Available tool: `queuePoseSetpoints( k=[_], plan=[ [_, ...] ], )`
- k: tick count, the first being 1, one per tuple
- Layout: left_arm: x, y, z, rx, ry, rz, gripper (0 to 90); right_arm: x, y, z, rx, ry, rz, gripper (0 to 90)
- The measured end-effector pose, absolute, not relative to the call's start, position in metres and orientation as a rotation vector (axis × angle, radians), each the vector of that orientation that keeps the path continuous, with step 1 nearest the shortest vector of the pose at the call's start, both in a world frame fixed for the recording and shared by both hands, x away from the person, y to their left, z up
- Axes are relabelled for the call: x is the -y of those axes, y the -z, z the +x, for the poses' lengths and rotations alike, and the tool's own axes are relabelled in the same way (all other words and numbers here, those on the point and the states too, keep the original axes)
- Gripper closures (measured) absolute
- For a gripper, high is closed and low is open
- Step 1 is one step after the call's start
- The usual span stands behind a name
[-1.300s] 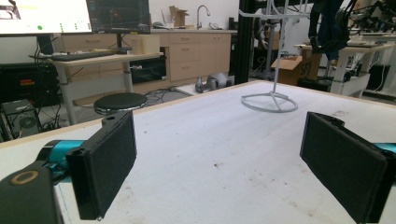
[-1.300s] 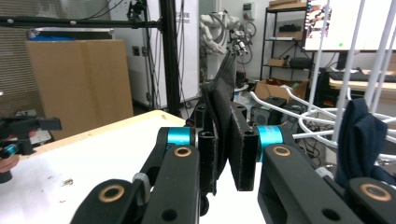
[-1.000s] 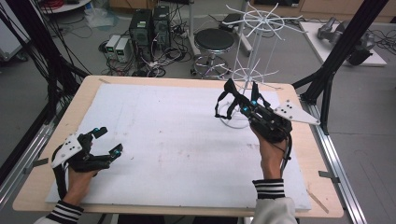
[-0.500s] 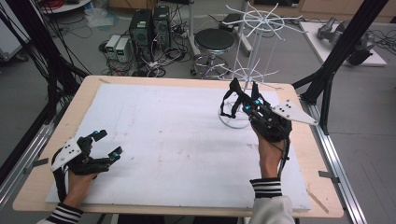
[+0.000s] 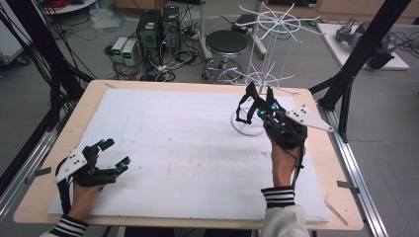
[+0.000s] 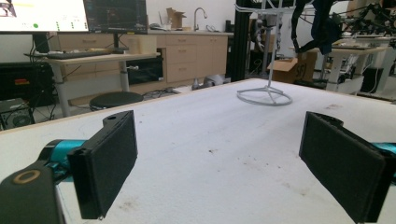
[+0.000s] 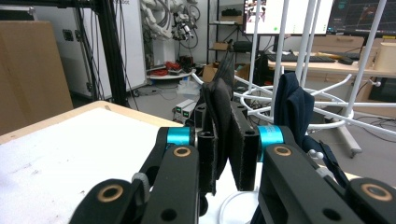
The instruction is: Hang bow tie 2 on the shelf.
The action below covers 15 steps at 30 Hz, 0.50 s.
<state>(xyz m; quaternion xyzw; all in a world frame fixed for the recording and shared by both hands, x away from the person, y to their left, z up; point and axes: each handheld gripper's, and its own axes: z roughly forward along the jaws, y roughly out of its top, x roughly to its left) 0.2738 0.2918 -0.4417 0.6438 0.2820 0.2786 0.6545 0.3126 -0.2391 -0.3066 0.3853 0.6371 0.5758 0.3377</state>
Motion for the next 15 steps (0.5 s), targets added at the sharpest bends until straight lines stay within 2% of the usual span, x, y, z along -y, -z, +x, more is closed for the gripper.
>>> queuePoseSetpoints(
  k=[15],
  plan=[
    [-0.2923, 0.4424, 0.2723, -0.63, -0.631, 1.455, 12.0, 0.2346, 0.31, 0.316, -1.635, -1.435, 1.044, 82.8]
  ],
)
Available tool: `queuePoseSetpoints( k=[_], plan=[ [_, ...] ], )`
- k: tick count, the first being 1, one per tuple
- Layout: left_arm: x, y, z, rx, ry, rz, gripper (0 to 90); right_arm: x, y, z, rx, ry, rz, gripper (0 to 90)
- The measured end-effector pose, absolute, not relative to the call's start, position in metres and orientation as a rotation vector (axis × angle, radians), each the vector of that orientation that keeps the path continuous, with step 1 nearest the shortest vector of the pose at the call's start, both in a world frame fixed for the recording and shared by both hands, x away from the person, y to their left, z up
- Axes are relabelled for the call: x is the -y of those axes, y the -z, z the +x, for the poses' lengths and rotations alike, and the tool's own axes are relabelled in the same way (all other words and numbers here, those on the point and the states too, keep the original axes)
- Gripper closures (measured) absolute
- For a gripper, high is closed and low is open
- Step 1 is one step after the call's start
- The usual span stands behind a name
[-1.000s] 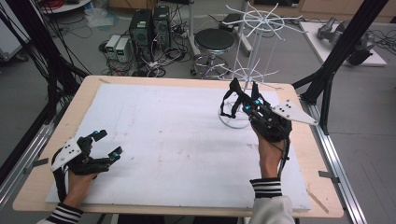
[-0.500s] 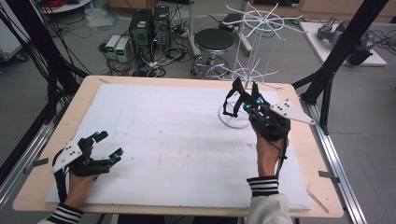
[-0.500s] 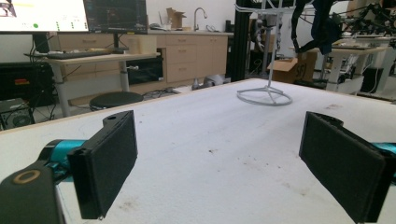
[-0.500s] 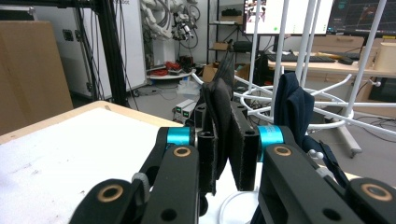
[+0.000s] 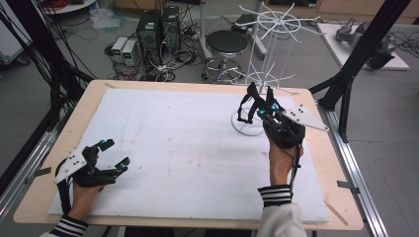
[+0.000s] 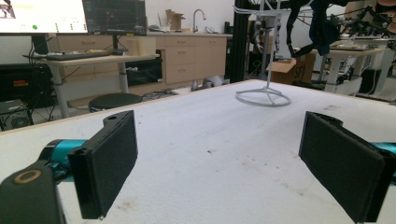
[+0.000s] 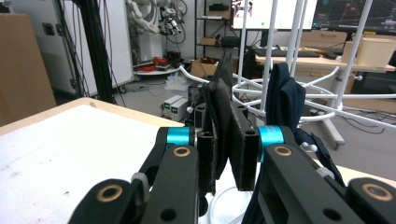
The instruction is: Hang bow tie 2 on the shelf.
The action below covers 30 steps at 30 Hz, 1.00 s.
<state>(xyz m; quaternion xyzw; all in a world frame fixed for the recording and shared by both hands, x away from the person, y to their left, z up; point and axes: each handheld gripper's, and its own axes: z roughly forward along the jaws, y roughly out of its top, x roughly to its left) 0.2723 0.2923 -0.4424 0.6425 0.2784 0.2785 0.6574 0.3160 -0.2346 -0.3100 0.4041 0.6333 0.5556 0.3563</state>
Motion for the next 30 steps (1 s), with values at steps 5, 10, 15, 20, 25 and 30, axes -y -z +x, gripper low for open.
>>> queuePoseSetpoints(
  k=[5, 10, 15, 20, 25, 30],
  plan=[
    [-0.293, 0.443, 0.271, -0.625, -0.627, 1.441, 12.0, 0.234, 0.311, 0.317, -1.642, -1.427, 1.044, 81.9],
    [-0.294, 0.443, 0.271, -0.626, -0.629, 1.443, 12.0, 0.234, 0.313, 0.317, -1.642, -1.419, 1.054, 81.0],
    [-0.294, 0.444, 0.271, -0.628, -0.629, 1.442, 12.0, 0.232, 0.315, 0.317, -1.653, -1.395, 1.051, 79.2],
    [-0.295, 0.444, 0.271, -0.631, -0.622, 1.439, 12.0, 0.234, 0.32, 0.317, -1.658, -1.384, 1.067, 76.6],
    [-0.294, 0.444, 0.271, -0.632, -0.623, 1.439, 12.1, 0.235, 0.32, 0.316, -1.655, -1.39, 1.068, 72.8],
    [-0.295, 0.445, 0.271, -0.631, -0.622, 1.438, 12.1, 0.233, 0.32, 0.312, -1.657, -1.411, 1.054, 60.9]
  ],
)
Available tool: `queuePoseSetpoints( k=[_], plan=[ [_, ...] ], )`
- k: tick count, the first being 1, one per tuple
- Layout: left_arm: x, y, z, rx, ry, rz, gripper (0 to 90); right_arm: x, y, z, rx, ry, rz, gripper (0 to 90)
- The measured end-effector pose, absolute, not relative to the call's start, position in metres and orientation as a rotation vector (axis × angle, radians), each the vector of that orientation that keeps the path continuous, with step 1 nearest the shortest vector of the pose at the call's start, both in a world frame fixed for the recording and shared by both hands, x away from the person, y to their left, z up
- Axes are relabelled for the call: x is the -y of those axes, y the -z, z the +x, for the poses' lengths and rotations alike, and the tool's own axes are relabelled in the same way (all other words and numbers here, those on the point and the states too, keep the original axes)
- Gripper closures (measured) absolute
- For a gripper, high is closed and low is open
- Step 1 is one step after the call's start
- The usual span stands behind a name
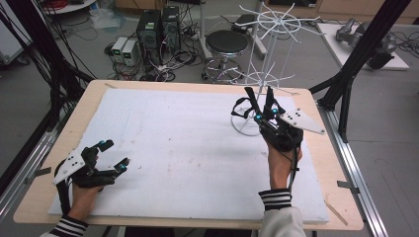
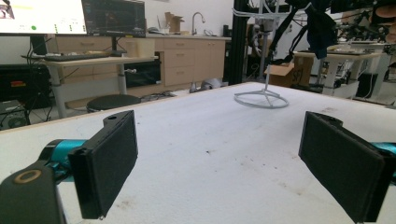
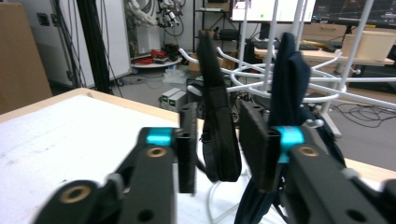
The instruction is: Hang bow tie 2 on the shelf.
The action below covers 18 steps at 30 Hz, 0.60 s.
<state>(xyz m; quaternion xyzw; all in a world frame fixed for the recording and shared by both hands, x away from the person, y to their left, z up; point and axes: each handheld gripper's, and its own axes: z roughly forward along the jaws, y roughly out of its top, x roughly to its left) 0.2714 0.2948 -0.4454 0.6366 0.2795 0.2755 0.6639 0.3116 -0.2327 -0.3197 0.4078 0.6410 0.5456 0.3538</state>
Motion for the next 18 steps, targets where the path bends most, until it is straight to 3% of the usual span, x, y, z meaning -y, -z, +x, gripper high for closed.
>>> queuePoseSetpoints(
  k=[2, 5, 7, 18],
  plan=[
    [-0.295, 0.446, 0.271, -0.634, -0.625, 1.436, 12.1, 0.232, 0.32, 0.309, -1.661, -1.437, 1.039, 54.2],
    [-0.295, 0.446, 0.271, -0.632, -0.631, 1.434, 12.1, 0.229, 0.321, 0.307, -1.688, -1.483, 1.029, 23.5],
    [-0.294, 0.446, 0.271, -0.631, -0.635, 1.432, 12.1, 0.227, 0.323, 0.304, -1.704, -1.536, 0.992, 12.7],
    [-0.291, 0.447, 0.269, -0.642, -0.675, 1.428, 12.1, 0.248, 0.343, 0.275, -1.655, -1.595, 0.868, 11.0]
  ],
)
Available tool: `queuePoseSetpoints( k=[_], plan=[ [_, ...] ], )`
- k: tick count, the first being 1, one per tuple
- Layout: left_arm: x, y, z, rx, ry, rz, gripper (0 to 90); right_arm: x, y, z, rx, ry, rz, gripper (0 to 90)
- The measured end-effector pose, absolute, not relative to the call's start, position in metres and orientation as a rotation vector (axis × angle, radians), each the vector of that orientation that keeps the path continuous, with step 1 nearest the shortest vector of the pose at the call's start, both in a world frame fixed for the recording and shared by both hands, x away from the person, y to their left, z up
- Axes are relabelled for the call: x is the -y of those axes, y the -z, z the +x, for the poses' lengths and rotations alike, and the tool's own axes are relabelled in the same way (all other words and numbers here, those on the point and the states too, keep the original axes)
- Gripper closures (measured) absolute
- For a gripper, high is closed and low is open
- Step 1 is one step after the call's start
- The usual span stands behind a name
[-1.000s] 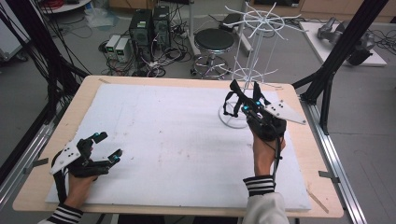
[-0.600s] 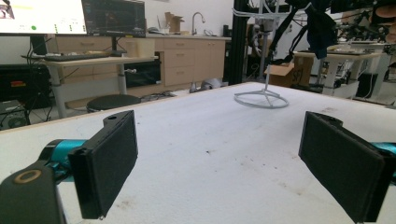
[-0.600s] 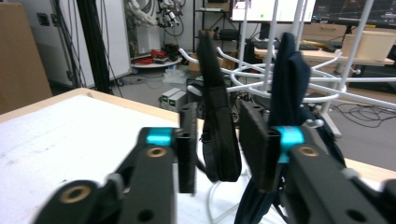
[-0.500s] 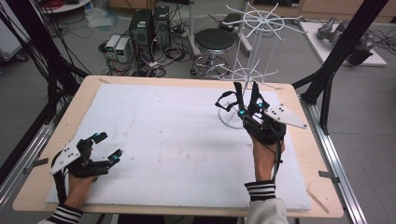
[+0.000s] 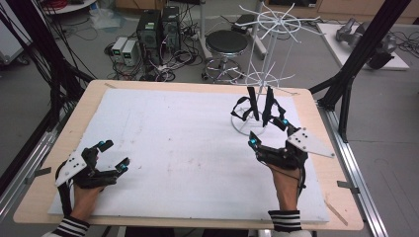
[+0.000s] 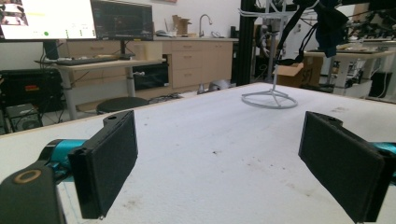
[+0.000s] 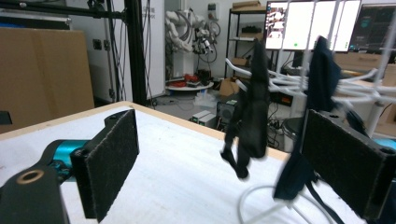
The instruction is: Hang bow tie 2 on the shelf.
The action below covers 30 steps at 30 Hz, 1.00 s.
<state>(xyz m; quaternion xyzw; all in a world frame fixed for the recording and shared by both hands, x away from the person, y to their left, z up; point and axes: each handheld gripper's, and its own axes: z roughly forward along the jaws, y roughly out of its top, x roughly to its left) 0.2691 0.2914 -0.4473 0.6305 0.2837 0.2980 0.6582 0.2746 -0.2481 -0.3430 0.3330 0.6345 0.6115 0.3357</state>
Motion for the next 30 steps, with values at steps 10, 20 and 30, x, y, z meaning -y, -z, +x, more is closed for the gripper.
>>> queuePoseSetpoints(
  k=[10, 20, 30],
  plan=[
    [-0.287, 0.452, 0.266, -0.654, -0.702, 1.41, 12.2, 0.276, 0.399, 0.252, -1.591, -1.598, 0.888, 11.0],
    [-0.285, 0.456, 0.263, -0.658, -0.722, 1.402, 12.2, 0.289, 0.439, 0.25, -1.576, -1.588, 0.961, 11.0],
    [-0.284, 0.456, 0.263, -0.651, -0.725, 1.406, 12.1, 0.288, 0.451, 0.251, -1.605, -1.556, 0.934, 11.1]
  ],
)
